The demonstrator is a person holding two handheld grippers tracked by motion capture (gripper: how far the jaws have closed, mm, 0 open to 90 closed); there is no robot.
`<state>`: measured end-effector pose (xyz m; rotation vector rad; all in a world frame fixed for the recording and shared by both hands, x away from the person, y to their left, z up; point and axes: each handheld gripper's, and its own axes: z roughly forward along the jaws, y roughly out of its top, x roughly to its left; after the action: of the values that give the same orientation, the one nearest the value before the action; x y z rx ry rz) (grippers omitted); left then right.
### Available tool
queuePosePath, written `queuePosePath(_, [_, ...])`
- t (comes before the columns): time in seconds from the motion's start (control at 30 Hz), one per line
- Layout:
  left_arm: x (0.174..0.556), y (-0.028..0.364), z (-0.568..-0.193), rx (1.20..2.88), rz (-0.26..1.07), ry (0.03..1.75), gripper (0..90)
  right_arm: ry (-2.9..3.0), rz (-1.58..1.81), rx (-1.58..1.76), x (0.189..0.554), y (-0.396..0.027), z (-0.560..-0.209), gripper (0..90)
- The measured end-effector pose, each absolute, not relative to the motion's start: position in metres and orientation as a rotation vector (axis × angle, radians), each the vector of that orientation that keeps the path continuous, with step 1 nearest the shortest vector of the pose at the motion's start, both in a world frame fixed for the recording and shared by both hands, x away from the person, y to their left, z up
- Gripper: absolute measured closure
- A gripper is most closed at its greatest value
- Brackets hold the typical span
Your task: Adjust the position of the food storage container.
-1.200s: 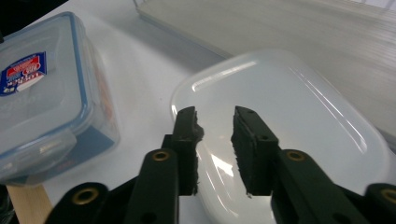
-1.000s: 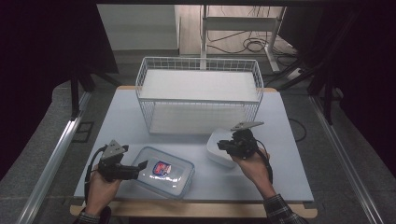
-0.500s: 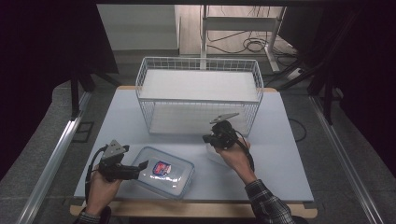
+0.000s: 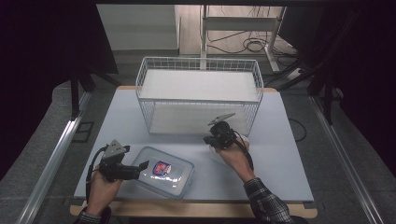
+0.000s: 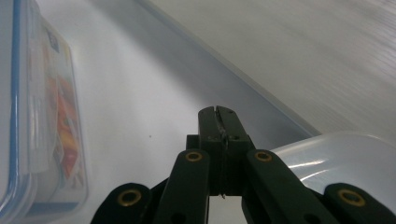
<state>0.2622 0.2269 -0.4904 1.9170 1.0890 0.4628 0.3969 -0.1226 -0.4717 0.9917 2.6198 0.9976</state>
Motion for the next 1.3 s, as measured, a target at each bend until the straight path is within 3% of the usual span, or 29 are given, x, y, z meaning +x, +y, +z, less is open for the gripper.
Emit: queuePosePath(1.3, [0.262, 0.230, -0.486, 1.901, 0.402, 1.140, 8.2, 2.320, 1.032, 1.354, 0.362, -0.283, -0.469, 89.7])
